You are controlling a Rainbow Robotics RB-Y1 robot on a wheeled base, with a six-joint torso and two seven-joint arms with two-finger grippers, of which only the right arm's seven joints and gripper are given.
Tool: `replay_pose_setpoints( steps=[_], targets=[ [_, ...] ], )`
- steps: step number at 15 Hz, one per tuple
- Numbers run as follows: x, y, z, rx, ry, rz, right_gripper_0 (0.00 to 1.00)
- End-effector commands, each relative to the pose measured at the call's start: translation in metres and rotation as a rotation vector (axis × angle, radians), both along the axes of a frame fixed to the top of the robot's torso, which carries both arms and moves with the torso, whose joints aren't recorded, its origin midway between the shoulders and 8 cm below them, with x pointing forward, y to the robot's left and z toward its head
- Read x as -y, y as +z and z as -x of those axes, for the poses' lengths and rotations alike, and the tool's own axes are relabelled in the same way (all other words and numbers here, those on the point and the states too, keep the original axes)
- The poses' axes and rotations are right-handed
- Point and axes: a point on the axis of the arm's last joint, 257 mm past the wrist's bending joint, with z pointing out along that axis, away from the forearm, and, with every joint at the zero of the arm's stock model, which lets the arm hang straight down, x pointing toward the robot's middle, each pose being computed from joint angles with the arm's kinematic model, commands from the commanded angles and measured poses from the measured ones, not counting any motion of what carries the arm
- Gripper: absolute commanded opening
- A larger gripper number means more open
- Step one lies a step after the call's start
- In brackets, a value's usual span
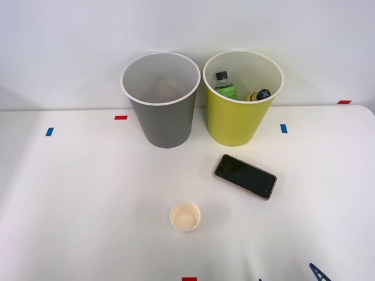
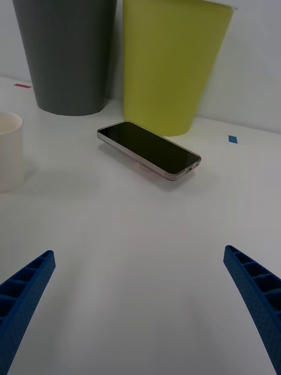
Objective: Put cans in the gray bin, plastic bottles in the light green bin
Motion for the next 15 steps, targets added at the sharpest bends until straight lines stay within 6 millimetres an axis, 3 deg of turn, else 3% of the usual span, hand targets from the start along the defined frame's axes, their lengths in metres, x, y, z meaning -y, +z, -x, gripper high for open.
replay_pose_setpoints(
  steps=[1, 15],
  targets=[
    [0.0000, 0.0000, 0.0000, 0.000, 0.000, 0.000, 1.00],
    [0.0000, 0.0000, 0.0000, 0.000, 0.000, 0.000, 1.00]
  ],
)
